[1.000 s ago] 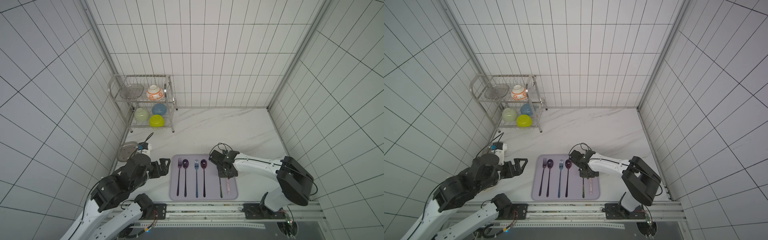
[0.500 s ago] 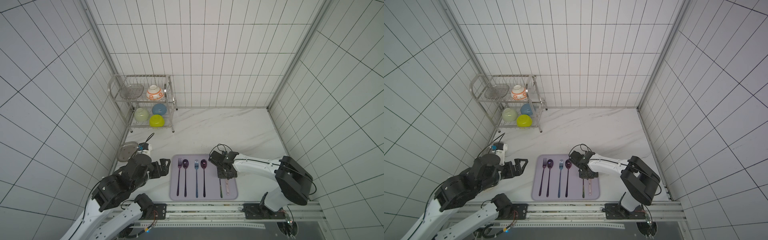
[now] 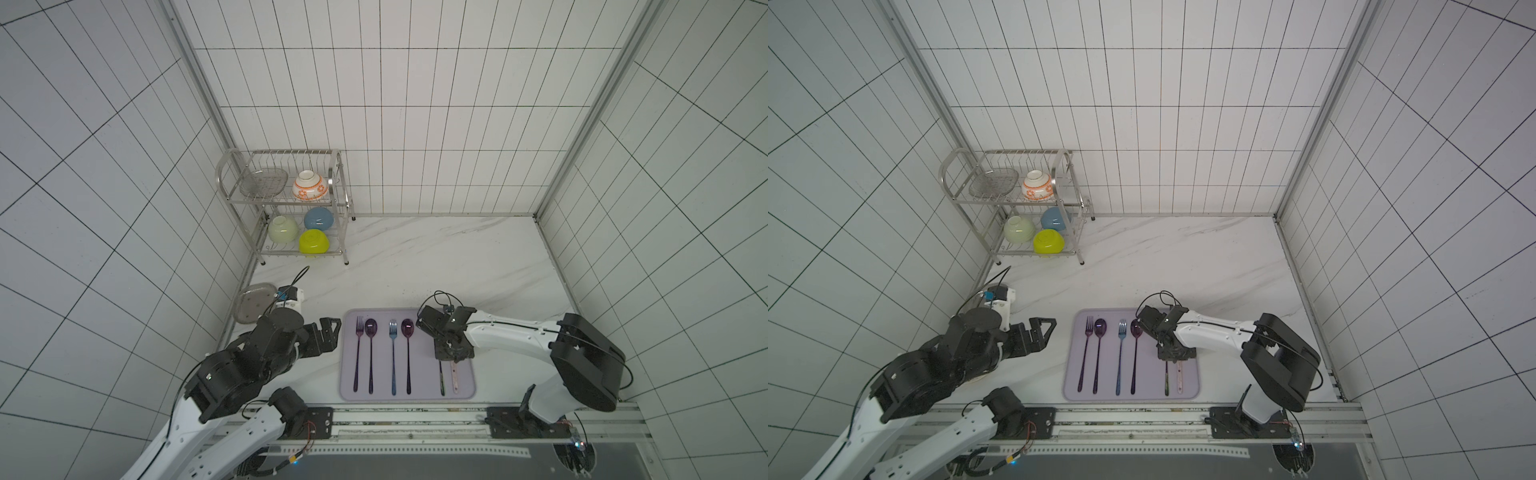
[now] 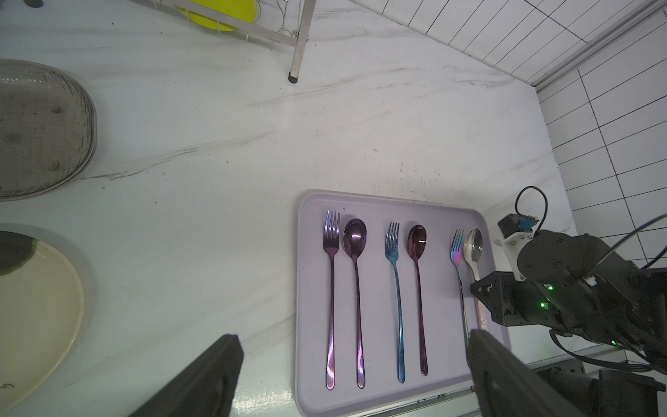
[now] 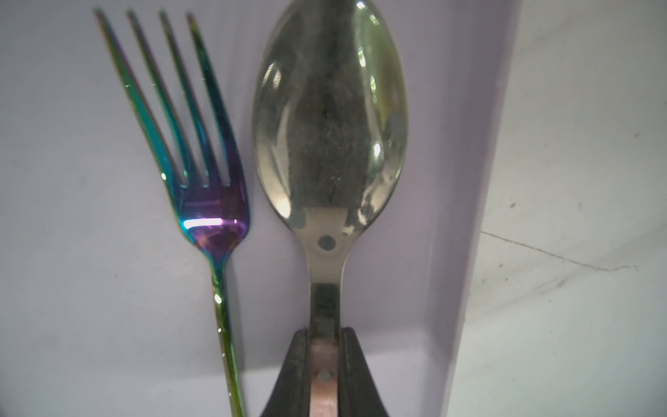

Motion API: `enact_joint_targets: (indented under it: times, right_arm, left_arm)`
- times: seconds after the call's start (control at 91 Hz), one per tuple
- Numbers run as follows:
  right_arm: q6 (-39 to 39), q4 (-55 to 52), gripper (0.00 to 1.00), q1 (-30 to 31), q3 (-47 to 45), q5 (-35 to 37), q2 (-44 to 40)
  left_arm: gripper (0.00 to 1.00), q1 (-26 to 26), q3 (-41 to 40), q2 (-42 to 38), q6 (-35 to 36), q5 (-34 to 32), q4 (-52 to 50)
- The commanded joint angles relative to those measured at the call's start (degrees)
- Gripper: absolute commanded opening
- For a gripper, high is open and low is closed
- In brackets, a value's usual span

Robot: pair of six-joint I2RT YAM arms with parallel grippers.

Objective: Set the spoon and fork side by side
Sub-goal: Place the spoon on the tray, then reset both arms

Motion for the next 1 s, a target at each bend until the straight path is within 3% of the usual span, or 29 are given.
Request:
enact_joint_targets:
  times: [0.0,0.22,0.451,0.594,0.681,0.78,0.846,0.901,0.989]
  right_arm:
    - [0.78,-1.36,0.23,0.55,-0.55,0.68,0.64]
    - [-1.22,-5.57,0.34,0.51,2.18,3.44,-2.02]
    - [-7.64,-12.88,0.58,-2.9,8.93,8.19,-10.22]
    - [-16.46,-14.01,0.82,-13.73,11.54,5.5,-17.32]
    - [-24.06,-13.32,0.99,-19.57,13.43,5.34,-21.61]
    - [-34.13,-9.65,0.99,-28.15,15.11,4.81,-25.28]
    - [-40.9,-3.79,0.99,-34.22,14.3,0.66,-27.69]
    - [-44.66,3.67,0.99,-41.75,11.38,-4.47,-29.58]
    - [-46.89,18.4,0.99,-52.16,3.67,-12.3,-31.7]
  left_arm:
    - [0.98,0.07,-0.26,-0.32,-0.08,-0.26,-0.01]
    - [0.98,0.04,-0.63,-0.05,0.39,-0.65,0.99]
    - [0.99,0.1,-0.78,2.88,3.15,-2.48,5.44]
    - [0.98,0.13,-0.59,5.99,6.81,-3.15,11.72]
    - [0.98,0.14,0.49,9.16,9.15,-7.48,14.62]
    - [0.98,1.06,1.98,13.3,13.0,-15.88,17.87]
    - [0.98,4.01,2.6,16.74,16.62,-20.57,21.4]
    - [0.98,8.22,2.76,19.09,19.81,-21.06,24.89]
    - [0.98,18.8,0.86,21.92,23.87,-16.17,33.33]
